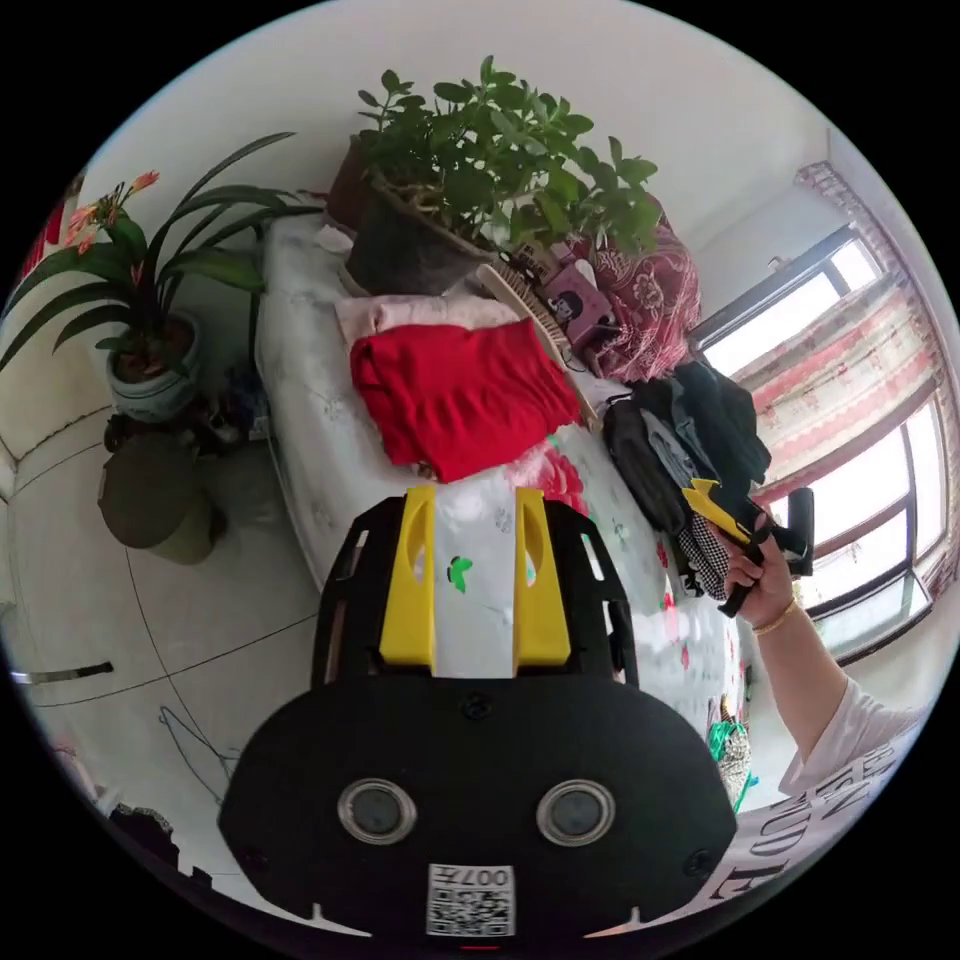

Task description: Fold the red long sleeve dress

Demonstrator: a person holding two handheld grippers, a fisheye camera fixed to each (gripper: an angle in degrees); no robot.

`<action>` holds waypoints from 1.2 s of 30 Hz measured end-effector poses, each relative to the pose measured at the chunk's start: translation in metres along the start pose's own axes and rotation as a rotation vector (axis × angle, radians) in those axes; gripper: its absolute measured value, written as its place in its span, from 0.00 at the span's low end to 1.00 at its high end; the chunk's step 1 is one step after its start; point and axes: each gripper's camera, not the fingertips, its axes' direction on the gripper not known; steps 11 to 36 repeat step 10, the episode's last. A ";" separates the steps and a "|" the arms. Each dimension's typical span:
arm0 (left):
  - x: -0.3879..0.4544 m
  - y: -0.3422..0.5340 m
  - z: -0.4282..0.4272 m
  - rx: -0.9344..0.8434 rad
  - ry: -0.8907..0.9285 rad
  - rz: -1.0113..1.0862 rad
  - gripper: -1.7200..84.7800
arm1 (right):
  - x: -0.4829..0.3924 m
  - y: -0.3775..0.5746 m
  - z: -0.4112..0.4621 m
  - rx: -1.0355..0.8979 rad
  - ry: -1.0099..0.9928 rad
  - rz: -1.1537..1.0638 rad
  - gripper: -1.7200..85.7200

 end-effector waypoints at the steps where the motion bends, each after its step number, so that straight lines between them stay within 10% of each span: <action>1: -0.001 0.021 0.013 -0.071 -0.013 0.009 0.15 | 0.014 0.039 0.011 -0.060 0.042 0.025 0.09; 10: 0.140 0.137 0.110 -0.548 -0.063 0.765 0.13 | 0.067 0.336 -0.028 -0.446 0.463 0.305 0.09; 36: 0.140 0.137 0.110 -0.548 -0.063 0.765 0.13 | 0.067 0.336 -0.028 -0.446 0.463 0.305 0.09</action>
